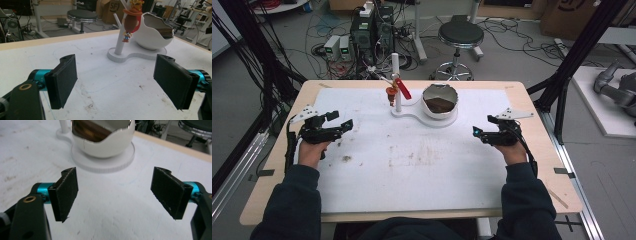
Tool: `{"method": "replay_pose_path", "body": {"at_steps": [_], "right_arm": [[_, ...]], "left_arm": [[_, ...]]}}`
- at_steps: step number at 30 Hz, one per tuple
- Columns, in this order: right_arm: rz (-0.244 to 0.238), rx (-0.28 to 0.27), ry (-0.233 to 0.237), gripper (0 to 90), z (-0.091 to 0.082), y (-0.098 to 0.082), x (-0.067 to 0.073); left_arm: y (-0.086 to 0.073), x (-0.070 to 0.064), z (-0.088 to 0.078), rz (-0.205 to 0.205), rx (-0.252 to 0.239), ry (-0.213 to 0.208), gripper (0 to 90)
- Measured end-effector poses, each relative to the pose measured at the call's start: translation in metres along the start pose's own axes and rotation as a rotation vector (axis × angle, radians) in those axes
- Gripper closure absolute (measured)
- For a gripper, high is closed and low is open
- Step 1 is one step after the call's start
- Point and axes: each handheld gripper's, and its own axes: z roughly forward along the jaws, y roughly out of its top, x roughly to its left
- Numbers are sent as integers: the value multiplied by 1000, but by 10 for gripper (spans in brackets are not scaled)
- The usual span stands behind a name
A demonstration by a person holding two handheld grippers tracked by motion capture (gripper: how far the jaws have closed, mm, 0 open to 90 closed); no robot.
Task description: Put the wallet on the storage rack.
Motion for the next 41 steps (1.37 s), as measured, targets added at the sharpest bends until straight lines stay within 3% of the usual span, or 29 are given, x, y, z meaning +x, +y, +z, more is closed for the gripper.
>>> {"method": "replay_pose_path", "body": {"at_steps": [3,9,19,41], "right_arm": [[22,-11,12,217,-6,-6,0],[7,-27,-3,217,-14,-15,2],[12,-33,-42,218,-19,-15,4],[20,-36,-37,218,-14,-15,3]], "left_arm": [[1,-5,1,9,-6,6,189],[1,-12,2,41,8,6,196],[-3,-11,-1,14,-12,-12,206],[-5,-8,-3,-1,-10,-1,206]]}}
